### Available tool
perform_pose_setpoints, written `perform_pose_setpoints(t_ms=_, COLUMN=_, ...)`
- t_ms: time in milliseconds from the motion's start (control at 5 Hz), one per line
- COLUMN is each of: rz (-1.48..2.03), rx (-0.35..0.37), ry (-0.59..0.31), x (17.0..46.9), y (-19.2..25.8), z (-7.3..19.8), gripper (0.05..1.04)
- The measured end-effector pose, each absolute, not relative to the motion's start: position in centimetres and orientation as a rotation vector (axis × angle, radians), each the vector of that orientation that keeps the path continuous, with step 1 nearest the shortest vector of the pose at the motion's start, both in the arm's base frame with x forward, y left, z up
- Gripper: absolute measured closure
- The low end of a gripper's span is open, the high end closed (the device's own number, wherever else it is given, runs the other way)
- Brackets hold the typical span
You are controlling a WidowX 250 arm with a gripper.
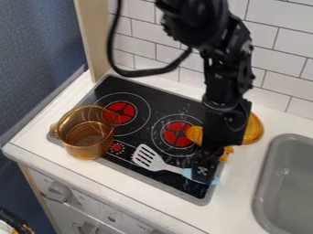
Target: Put the blue spatula on the right burner
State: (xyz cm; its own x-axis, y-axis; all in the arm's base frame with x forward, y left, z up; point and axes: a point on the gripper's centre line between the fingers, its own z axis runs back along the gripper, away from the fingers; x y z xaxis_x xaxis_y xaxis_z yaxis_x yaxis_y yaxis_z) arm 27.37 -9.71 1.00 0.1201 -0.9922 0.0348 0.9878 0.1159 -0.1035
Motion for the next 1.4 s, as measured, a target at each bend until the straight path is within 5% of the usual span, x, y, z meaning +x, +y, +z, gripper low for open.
perform_pose_setpoints(t_ms=200, rz=-1.491, rx=-0.093, ry=0.084, x=27.2, y=-9.5, z=0.3, gripper=0.083)
perform_pose_setpoints(t_ms=800, rz=-1.580, rx=-0.043, ry=-0.005, x=26.7, y=-10.1, z=-1.4, gripper=0.119)
perform_pose_setpoints(t_ms=1200, rz=-1.594, rx=-0.032, ry=-0.040, x=27.4, y=-10.4, z=-1.7, gripper=0.698)
perform_pose_setpoints(t_ms=1400, rz=-1.592, rx=-0.032, ry=-0.040, x=27.4, y=-10.4, z=-1.6, gripper=0.760)
